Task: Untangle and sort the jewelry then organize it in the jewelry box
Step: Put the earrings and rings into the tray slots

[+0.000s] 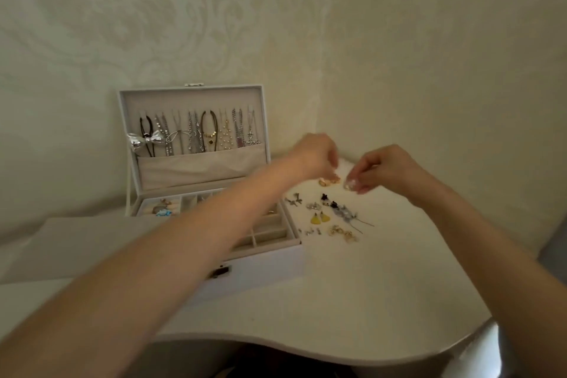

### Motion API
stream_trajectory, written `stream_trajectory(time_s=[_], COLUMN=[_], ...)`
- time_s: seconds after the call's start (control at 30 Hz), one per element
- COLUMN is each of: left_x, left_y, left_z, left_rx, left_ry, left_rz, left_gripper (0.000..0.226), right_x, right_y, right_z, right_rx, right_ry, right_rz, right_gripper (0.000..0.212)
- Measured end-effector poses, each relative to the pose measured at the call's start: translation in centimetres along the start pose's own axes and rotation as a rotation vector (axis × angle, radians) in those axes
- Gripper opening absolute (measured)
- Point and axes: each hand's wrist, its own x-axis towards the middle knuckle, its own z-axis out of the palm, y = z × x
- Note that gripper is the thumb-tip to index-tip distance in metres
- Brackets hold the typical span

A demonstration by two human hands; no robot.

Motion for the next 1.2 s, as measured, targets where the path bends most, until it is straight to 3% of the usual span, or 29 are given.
stream_trajectory(time_s=[0.2, 0.3, 0.4, 0.6, 0.73, 0.97, 1.07, 1.2], left_x=[-5.8, -7.1, -7.6, -7.3, -7.6, -7.8, -7.8, -7.8], left_y=[-11.2, -15.2, -17.2, -19.3, -19.1, -19.8, -20.1, -20.3], left_z=[-8.2, -9.0, -8.0, -7.3, -6.8, -5.9, -5.9, -5.8], left_rx=[0.151, 0.332, 0.352, 0.364, 0.363, 0.325, 0.318, 0.302], left_ry=[0.020, -0.072, -0.082, -0.021, -0.093, -0.075, -0.066, -0.069], left_rz=[-0.128, -0.102, -0.037, 0.011, 0.012, 0.029, 0.063, 0.065], left_gripper=[0.008, 0.006, 0.007, 0.023, 0.019, 0.015, 0.006, 0.009], right_x=[2.6, 3.7, 4.4, 4.8, 4.7, 4.7, 4.6, 5.0], right_y=[-7.0, -9.4, -10.0, -9.6, -9.2, -8.9, -8.6, -8.4], right_z=[8.9, 14.0, 17.6, 20.4, 20.8, 21.1, 21.0, 19.8], right_rx=[0.050, 0.060, 0.021, -0.156, -0.315, -0.490, -0.504, -0.347], right_ry=[-0.207, -0.322, -0.366, -0.311, -0.302, -0.294, -0.301, -0.207], right_rz=[-0.160, -0.199, -0.207, -0.275, -0.338, -0.461, -0.476, -0.408], right_gripper=[0.010, 0.010, 0.011, 0.019, 0.019, 0.014, 0.014, 0.013])
